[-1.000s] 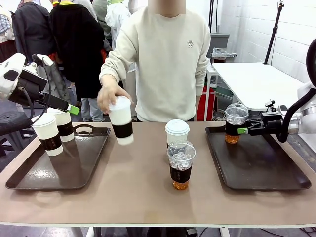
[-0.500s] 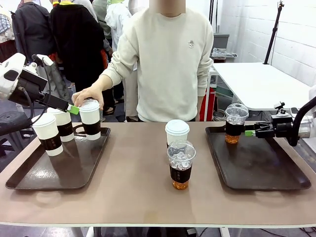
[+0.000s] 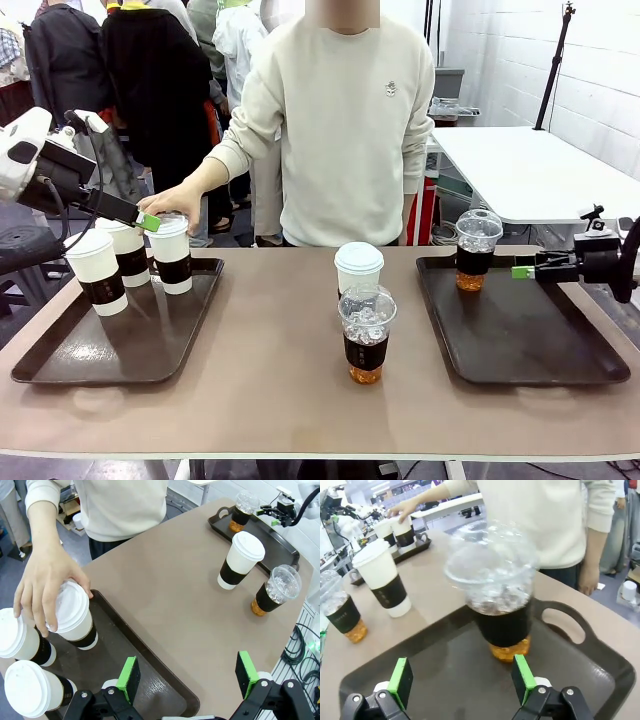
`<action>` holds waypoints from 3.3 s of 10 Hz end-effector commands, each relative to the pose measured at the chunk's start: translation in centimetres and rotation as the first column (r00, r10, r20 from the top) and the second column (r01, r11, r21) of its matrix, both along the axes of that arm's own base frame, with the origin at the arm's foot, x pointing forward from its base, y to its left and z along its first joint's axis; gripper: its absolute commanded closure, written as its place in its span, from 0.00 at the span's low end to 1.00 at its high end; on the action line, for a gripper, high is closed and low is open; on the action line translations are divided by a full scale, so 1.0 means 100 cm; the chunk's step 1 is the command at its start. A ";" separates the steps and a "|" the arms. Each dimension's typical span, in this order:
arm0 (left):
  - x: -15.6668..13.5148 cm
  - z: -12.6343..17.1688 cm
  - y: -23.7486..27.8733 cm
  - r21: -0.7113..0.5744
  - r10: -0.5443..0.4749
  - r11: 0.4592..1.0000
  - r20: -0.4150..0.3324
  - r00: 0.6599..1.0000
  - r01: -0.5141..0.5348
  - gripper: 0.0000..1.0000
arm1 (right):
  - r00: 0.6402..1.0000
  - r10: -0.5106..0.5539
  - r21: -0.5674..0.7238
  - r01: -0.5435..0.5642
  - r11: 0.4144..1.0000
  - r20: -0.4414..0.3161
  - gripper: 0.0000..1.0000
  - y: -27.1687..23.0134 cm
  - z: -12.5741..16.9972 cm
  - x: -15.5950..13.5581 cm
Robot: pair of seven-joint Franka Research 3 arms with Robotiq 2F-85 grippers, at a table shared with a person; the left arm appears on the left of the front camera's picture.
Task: Distribute the coffee onto the tray.
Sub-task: Pick up another iced Americano from the middle of the table and place it on the right Handle tray.
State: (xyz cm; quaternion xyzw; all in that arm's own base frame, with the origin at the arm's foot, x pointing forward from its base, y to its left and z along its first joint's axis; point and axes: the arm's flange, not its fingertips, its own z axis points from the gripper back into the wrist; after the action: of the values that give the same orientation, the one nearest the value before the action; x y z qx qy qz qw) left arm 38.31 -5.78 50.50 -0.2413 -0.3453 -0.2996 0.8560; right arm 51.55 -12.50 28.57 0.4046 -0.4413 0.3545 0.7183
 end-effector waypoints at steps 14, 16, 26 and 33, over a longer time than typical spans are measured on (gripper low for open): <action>0.001 -0.001 0.000 -0.016 0.000 1.000 -0.007 1.000 0.000 0.00 | 0.907 0.415 -0.178 -0.397 0.900 0.076 0.00 0.104 0.024 -0.056; 0.001 -0.001 0.000 -0.016 0.000 1.000 -0.007 1.000 0.000 0.00 | 0.914 0.402 -0.149 -0.390 0.909 0.061 0.00 0.103 0.024 -0.056; 0.001 -0.001 0.000 -0.016 0.000 1.000 -0.007 1.000 0.000 0.00 | 0.895 0.437 -0.174 -0.419 0.891 0.084 0.00 0.138 0.017 -0.059; 0.001 -0.001 0.000 -0.016 0.000 1.000 -0.007 1.000 0.000 0.00 | 0.892 0.445 -0.167 -0.428 0.888 0.079 0.00 0.122 0.022 -0.073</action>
State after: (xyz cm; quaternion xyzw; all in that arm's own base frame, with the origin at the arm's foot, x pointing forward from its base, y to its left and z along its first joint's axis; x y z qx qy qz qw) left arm 38.31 -5.74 50.50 -0.2409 -0.3451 -0.2992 0.8563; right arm 45.55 0.06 30.83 0.4213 -0.3486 0.5564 0.6257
